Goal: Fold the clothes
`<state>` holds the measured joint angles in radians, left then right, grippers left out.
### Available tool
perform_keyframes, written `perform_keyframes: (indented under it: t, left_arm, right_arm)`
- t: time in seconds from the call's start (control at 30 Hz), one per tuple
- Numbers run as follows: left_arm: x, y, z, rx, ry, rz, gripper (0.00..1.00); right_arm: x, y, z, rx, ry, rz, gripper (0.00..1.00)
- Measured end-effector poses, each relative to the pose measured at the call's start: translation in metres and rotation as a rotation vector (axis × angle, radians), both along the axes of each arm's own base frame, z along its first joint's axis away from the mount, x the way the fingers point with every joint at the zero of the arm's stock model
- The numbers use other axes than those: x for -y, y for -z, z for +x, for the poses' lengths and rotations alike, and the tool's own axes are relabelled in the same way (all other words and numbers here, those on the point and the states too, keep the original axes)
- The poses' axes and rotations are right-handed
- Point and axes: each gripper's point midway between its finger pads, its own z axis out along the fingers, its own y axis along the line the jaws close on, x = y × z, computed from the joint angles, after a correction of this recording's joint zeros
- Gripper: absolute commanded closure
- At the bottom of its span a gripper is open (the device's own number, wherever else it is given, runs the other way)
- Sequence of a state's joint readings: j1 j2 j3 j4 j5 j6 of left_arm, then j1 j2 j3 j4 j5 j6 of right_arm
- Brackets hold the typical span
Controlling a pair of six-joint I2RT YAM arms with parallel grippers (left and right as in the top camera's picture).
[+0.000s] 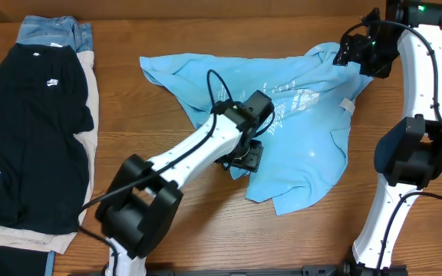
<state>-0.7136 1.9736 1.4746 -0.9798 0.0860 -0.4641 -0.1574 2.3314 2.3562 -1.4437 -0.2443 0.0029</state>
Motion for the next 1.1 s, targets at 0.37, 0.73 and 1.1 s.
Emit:
perform_keyframes:
  t: [0.37,0.73,1.1]
  left_arm:
    - [0.011,0.020,-0.005,-0.050,-0.175,-0.146,0.44]
    - [-0.006,0.020,0.009,-0.065,-0.291,-0.152,0.45]
    - [-0.022,0.025,0.016,-0.056,-0.346,-0.117,0.49]
  right_arm:
    - [0.005,0.002,-0.004,-0.019,0.004,-0.029,0.17]
    - [0.007,0.002,-0.003,-0.014,0.006,-0.041,0.16]
    - [0.009,0.002,-0.003,-0.015,0.008,-0.051,0.16]
